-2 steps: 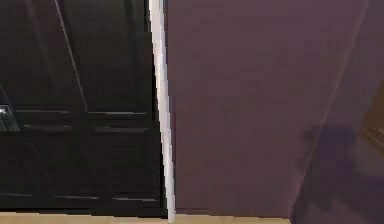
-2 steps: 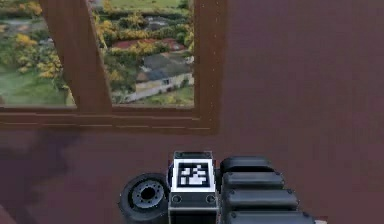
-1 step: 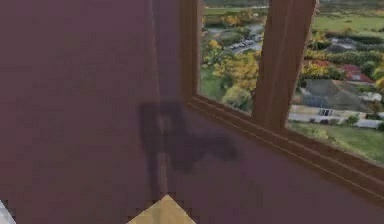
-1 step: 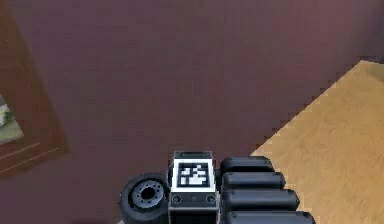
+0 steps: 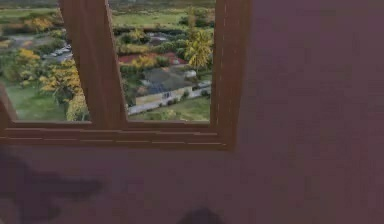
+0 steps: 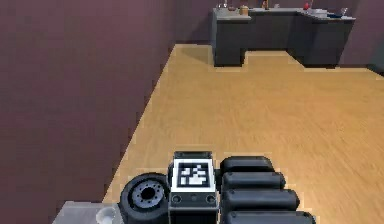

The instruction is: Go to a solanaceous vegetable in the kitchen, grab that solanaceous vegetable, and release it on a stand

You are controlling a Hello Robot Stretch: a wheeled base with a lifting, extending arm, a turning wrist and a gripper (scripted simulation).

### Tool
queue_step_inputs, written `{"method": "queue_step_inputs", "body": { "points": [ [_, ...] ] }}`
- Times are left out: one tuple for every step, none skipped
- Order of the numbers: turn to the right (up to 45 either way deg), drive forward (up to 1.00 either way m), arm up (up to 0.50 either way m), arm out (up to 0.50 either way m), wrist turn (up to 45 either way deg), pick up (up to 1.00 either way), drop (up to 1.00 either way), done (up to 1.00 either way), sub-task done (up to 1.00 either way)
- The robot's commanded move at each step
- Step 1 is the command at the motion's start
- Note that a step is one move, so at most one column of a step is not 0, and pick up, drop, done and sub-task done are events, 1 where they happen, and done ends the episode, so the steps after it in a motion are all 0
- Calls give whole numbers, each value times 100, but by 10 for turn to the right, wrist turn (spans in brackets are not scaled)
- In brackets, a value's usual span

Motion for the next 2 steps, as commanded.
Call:
{"method": "queue_step_inputs", "body": {
  "points": [
    [390, 0, 0, 0, 0, 0, 0, 0, 0],
    [30, 0, 0, 0, 0, 0, 0, 0, 0]
  ]
}}
